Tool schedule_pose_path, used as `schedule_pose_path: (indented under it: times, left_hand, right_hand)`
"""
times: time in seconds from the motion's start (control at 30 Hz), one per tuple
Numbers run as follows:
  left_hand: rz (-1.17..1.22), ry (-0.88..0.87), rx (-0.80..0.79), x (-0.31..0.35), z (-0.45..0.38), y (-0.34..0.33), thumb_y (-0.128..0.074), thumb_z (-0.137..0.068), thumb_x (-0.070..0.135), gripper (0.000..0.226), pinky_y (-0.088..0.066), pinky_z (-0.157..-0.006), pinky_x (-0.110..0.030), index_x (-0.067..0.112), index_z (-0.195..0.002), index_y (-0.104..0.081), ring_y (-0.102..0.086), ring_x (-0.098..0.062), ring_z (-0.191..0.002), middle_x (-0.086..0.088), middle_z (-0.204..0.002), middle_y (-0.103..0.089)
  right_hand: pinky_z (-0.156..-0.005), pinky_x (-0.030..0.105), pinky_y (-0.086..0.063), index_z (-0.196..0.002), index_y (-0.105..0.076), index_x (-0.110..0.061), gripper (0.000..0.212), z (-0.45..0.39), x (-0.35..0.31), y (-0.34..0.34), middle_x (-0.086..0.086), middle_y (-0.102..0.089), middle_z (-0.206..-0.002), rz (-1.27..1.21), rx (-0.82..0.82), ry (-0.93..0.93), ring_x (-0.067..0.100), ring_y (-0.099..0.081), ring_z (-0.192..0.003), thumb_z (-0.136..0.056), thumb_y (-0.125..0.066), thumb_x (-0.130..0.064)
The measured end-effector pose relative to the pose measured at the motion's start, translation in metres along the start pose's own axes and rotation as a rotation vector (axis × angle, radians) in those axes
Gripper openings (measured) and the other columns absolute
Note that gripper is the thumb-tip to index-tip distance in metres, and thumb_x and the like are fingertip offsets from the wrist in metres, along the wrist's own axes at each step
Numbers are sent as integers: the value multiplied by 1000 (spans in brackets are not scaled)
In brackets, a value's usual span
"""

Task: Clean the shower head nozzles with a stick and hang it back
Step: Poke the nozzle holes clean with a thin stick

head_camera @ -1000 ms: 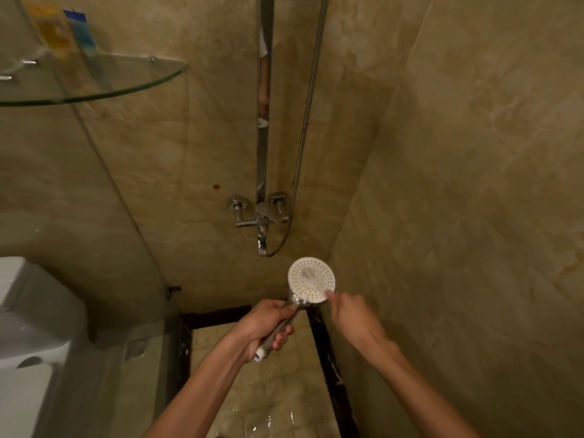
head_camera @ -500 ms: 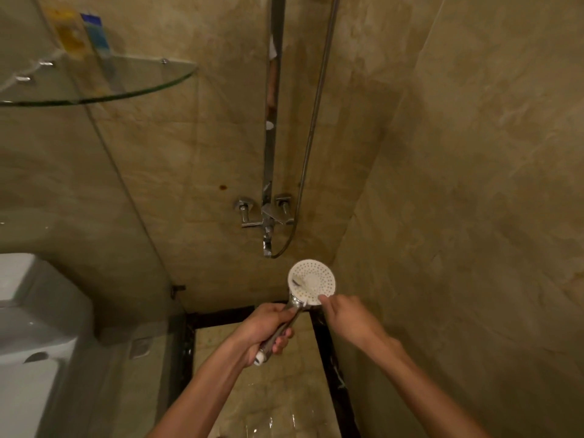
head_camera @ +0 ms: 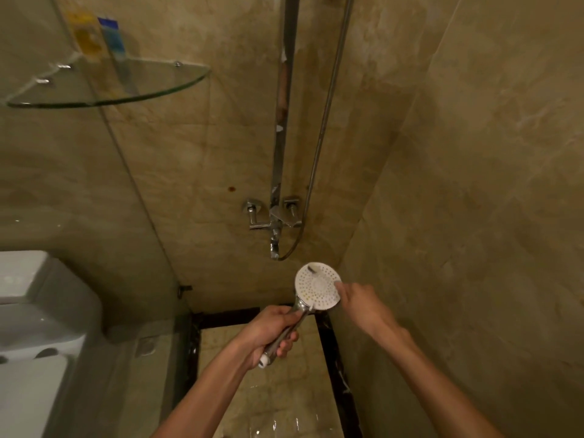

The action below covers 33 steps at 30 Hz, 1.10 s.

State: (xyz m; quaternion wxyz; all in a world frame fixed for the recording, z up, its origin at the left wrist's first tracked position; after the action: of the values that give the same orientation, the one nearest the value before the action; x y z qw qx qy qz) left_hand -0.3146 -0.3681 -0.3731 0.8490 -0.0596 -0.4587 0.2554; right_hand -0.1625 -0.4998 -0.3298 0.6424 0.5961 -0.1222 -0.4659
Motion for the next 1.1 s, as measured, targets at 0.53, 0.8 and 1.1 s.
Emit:
schedule_pose_path:
  times: [0.53, 0.8, 1.1]
  left_hand:
    - [34, -5, 6, 4, -7, 4, -52, -101, 19, 12, -30, -32, -16, 7, -104, -52, -37, -10, -32, -7, -57, -49]
    - [26, 1, 28, 0, -9, 11, -52, -102, 19, 11, -29, -32, -15, 7, -101, -51, -36, -10, -32, -7, -56, -49]
    - [12, 7, 34, 1, -9, 16, -55, -100, 19, 13, -30, -31, -16, 6, -102, -56, -36, -10, -33, -8, -57, -49]
  right_hand:
    - [-63, 37, -51, -81, -59, -17, 51, -4, -12, 0, 7, -66, -78, -15, -2, 26, 17, -62, -65, -107, -26, -45]
    - [-67, 40, -55, -92, -64, -19, 48, 14, -6, -2, 0, -58, -69, 191, 12, 74, 19, -62, -64, -107, -25, -43]
    - [-63, 39, -51, -73, -56, -19, 54, 24, 2, -14, 0, -58, -66, 60, -97, 110, 16, -54, -57, -104, -27, -51]
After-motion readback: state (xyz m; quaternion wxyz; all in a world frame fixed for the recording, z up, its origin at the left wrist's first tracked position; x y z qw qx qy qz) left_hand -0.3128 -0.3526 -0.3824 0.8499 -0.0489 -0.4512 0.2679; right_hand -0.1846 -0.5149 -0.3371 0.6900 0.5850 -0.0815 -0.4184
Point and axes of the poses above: each hand's wrist, its own z-axis away from the middle knuckle, its own y-axis out of the back of the hand, x = y × z, the point moved 2 cm from there along -z, towards the middle knuckle
